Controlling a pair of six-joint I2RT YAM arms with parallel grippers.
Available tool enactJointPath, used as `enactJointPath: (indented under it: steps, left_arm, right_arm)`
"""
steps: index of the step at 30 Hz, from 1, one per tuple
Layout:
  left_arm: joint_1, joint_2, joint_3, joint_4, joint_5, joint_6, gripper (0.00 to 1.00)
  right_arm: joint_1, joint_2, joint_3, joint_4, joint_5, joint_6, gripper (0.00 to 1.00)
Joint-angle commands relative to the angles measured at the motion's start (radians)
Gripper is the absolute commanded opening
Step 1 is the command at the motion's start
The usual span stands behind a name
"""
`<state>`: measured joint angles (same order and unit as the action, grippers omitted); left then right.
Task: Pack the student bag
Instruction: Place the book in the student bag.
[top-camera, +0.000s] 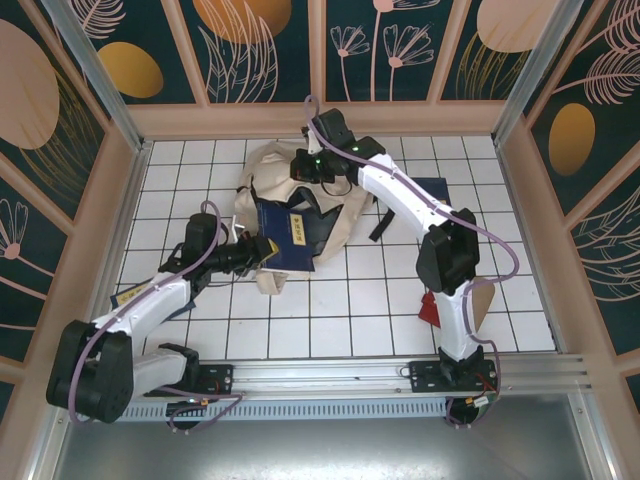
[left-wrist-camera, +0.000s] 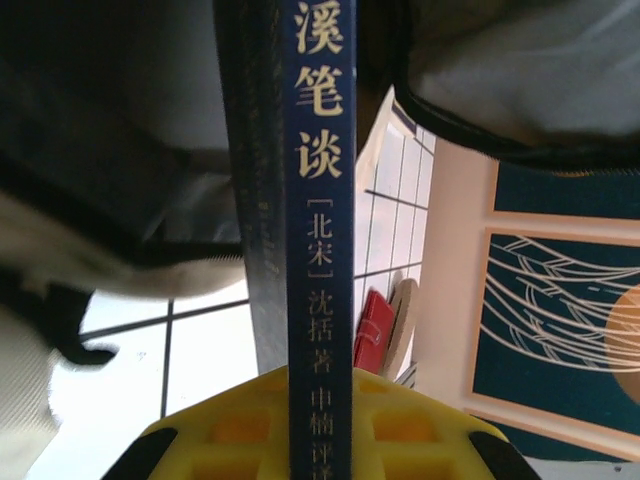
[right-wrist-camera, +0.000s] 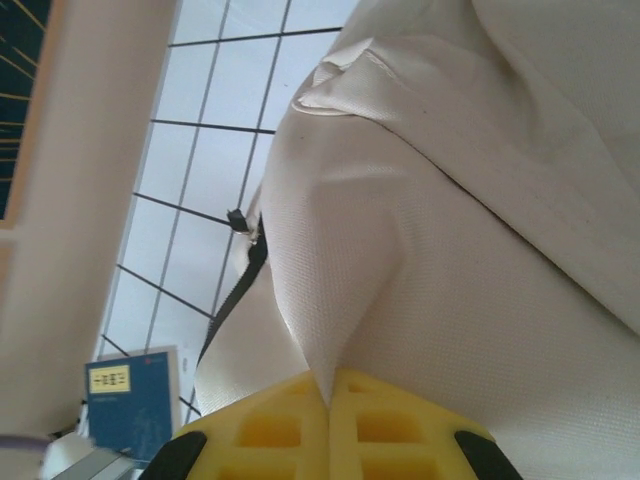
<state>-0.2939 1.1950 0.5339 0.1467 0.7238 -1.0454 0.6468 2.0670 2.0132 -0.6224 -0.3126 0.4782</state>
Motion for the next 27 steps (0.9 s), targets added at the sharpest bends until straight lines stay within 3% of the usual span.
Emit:
enactJointPath:
  steps: [1,6,12,24,27]
  left_arm:
    - [-0.005,0.017,0.007,0.191,0.025,-0.064,0.0]
    - [-0.004,0.092,0.034,0.281,0.028,-0.108,0.0]
    - [-0.004,0.218,0.133,0.295,0.025,-0.061,0.0]
    - [-0.005,0.472,0.396,0.102,-0.099,0.115,0.01]
    - [-0.005,0.513,0.417,0.1,-0.143,0.13,0.08]
  right_arm:
    - [0.0,-0.072,-0.011,0.062,-0.059,0.017,0.0]
    - [0.0,-0.088,-0.054,0.078,-0.064,0.02,0.0]
    - [-0.001,-0.105,-0.092,0.087,-0.063,0.019,0.0]
    - [0.0,-0.131,-0.12,0.105,-0.07,0.023,0.0]
    - [0.0,-0.135,-0.128,0.117,-0.068,0.027,0.0]
